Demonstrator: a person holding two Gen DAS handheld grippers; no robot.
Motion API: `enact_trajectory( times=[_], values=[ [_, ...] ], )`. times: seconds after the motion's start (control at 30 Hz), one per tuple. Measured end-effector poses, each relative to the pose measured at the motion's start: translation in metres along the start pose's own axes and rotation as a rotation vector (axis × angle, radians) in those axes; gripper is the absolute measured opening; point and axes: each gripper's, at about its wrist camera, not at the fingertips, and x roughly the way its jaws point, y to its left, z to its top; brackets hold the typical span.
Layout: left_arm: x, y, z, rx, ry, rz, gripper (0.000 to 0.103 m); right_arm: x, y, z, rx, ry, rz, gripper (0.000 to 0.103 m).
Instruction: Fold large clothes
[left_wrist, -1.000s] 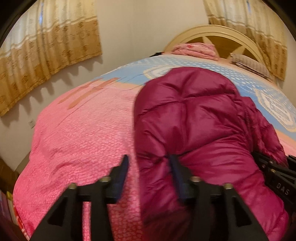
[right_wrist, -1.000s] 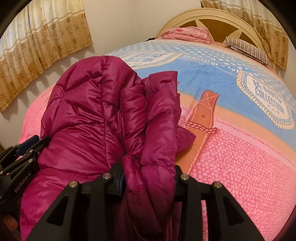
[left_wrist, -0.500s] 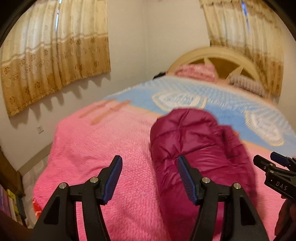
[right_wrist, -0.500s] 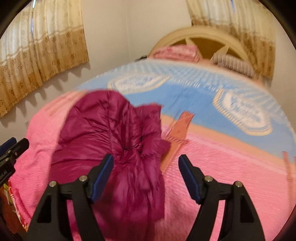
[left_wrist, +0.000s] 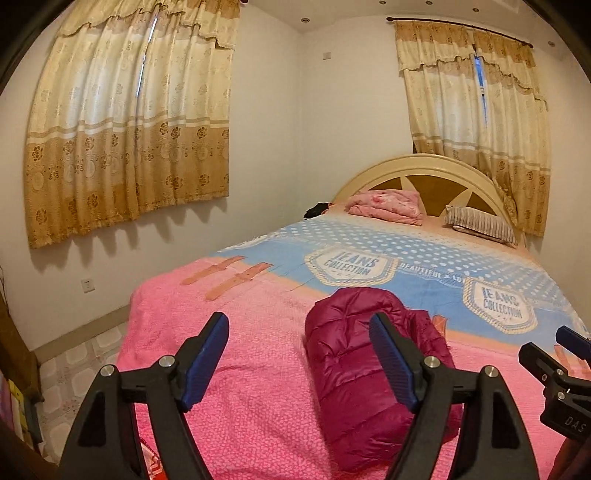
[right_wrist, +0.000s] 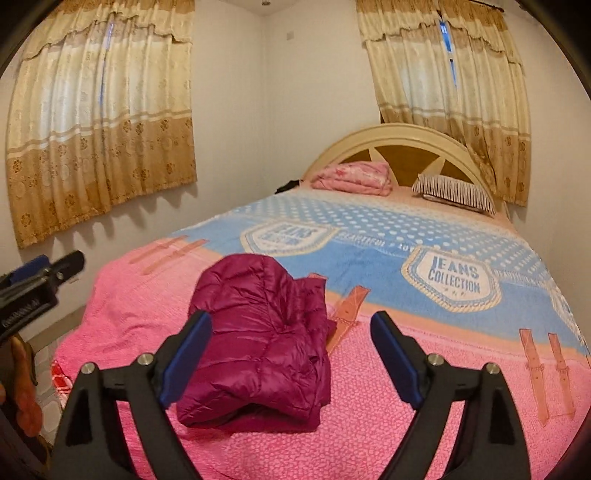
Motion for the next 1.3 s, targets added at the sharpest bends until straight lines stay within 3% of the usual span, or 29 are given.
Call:
enact_trajectory(
  times=[1.3],
  values=[
    [0.002,-0.006,-0.006,0.025,0.009,-0.011,0.079,-0.015,0.012,-0.004,-0.013,-0.021,0.030,0.090]
  ],
)
